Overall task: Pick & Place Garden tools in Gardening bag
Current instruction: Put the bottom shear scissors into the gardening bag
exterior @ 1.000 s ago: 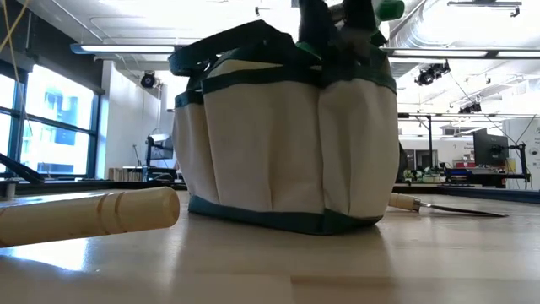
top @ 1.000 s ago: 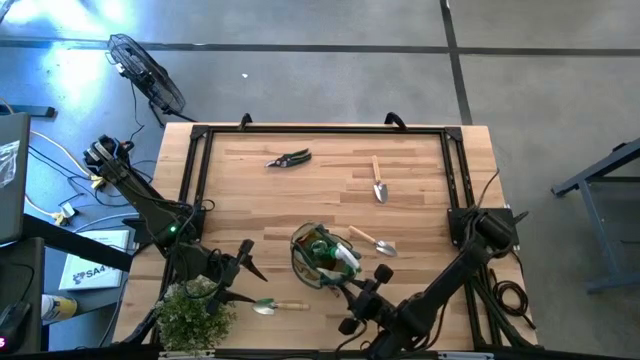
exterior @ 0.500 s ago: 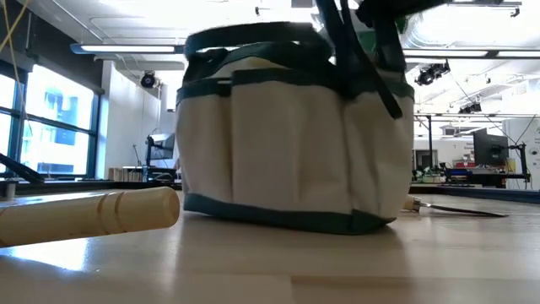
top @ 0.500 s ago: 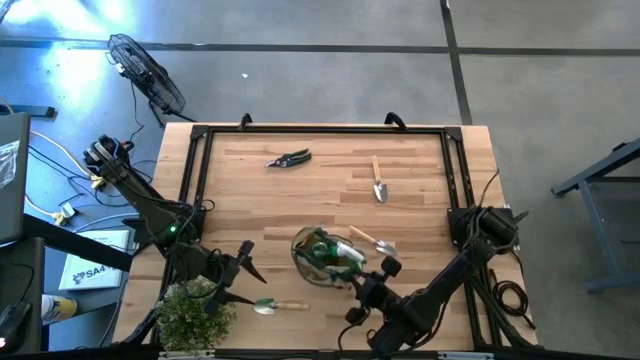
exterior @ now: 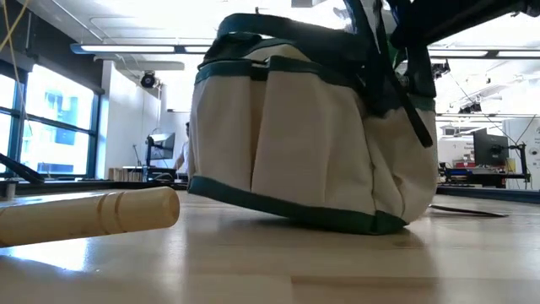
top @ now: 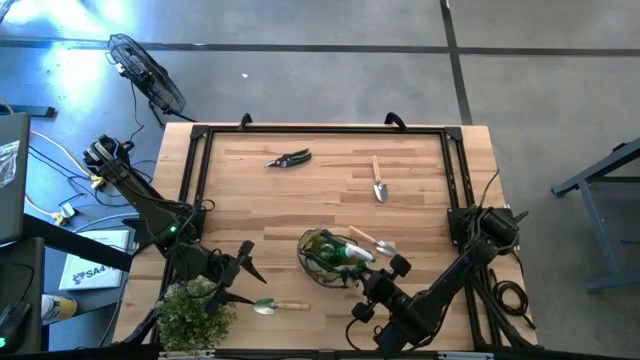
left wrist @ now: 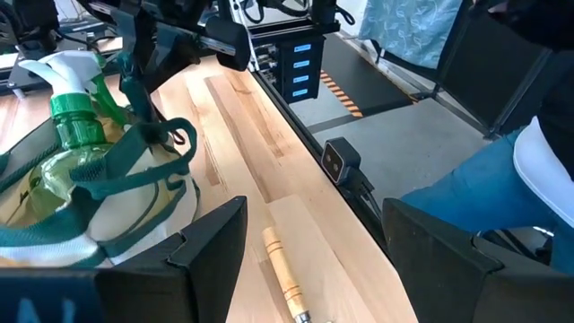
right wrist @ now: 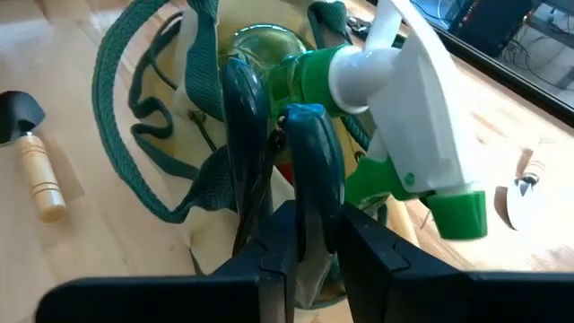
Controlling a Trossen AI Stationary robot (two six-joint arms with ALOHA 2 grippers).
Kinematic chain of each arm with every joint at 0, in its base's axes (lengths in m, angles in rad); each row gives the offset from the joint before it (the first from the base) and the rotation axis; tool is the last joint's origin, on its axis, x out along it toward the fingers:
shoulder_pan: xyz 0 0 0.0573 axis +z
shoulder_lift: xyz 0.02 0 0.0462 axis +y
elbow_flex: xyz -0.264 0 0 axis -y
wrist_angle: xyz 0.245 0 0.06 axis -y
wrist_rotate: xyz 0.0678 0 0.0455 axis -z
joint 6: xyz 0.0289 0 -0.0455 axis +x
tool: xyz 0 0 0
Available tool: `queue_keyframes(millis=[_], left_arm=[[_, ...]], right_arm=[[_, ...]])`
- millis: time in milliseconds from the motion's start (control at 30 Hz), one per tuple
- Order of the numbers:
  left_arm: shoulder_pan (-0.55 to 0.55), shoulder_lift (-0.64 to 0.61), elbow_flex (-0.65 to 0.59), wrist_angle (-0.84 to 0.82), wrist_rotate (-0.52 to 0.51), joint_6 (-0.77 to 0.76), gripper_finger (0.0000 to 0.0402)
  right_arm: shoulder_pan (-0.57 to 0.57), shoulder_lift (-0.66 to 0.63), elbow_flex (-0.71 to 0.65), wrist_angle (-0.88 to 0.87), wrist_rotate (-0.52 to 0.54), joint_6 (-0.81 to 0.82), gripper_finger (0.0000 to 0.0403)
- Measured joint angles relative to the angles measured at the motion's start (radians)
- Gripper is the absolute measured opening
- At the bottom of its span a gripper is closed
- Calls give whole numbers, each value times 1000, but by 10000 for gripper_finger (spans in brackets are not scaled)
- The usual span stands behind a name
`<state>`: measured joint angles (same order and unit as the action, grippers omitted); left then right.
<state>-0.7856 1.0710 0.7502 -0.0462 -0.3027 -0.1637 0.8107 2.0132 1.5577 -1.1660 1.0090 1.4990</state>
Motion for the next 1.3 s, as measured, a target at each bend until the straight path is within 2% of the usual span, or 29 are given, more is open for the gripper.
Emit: queue_keyframes(millis=[133,367,700,800,1100,1300], left_arm=[[0,0,0,1,0,-1,252],[0,0,0,3,6,-6,252],[0,0,0,14,37,-25,252],[0,0,0,15,49,-25,252],[0,0,0,14,51,-25,252],[0,0,0,14,79,-25,252]], right_arm=[[4,-5,-1,0,12,0,52],[-15,-6,-1,6,-55,0,53],[-22,-20,-1,44,-60,-6,57],[-22,-38,-2,80,-61,-7,76],[-27,-66,-1,117,-46,-85,174],[-19,-108,-2,116,51,-110,175]])
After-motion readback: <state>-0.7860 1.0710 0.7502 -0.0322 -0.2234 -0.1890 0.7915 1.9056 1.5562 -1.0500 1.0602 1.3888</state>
